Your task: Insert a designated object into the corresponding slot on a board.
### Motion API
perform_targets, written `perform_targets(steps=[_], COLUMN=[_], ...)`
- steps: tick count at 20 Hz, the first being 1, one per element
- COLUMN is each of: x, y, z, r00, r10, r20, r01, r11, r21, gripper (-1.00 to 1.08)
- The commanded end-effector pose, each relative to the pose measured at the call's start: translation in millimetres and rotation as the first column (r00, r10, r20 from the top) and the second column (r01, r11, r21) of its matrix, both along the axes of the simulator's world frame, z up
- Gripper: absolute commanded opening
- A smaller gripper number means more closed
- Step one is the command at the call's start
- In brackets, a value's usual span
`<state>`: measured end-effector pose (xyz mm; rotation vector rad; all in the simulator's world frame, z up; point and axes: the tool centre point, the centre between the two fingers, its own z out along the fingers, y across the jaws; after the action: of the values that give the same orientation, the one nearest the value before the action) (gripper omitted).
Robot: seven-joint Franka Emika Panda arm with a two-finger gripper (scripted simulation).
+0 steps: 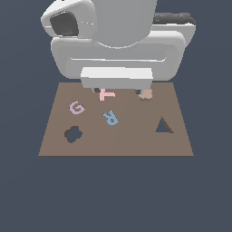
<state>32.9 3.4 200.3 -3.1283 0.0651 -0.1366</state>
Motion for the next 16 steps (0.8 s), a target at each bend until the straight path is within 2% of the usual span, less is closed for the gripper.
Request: perform_targets(steps=[1, 9, 16], x=[0.0, -10.8, -41.8], y=[0.0, 10.4, 39.9], z=[0.0, -14.6, -55.7], r00=[1.000, 1.000, 0.999], r10=[0.000, -0.001, -0.005], r20=[0.000, -0.008, -0.032], r01=[0.000, 0.001, 0.005], r11=[1.000, 1.000, 1.000], r21=[0.000, -0.001, -0.003], gripper=[1.00, 1.00, 1.00])
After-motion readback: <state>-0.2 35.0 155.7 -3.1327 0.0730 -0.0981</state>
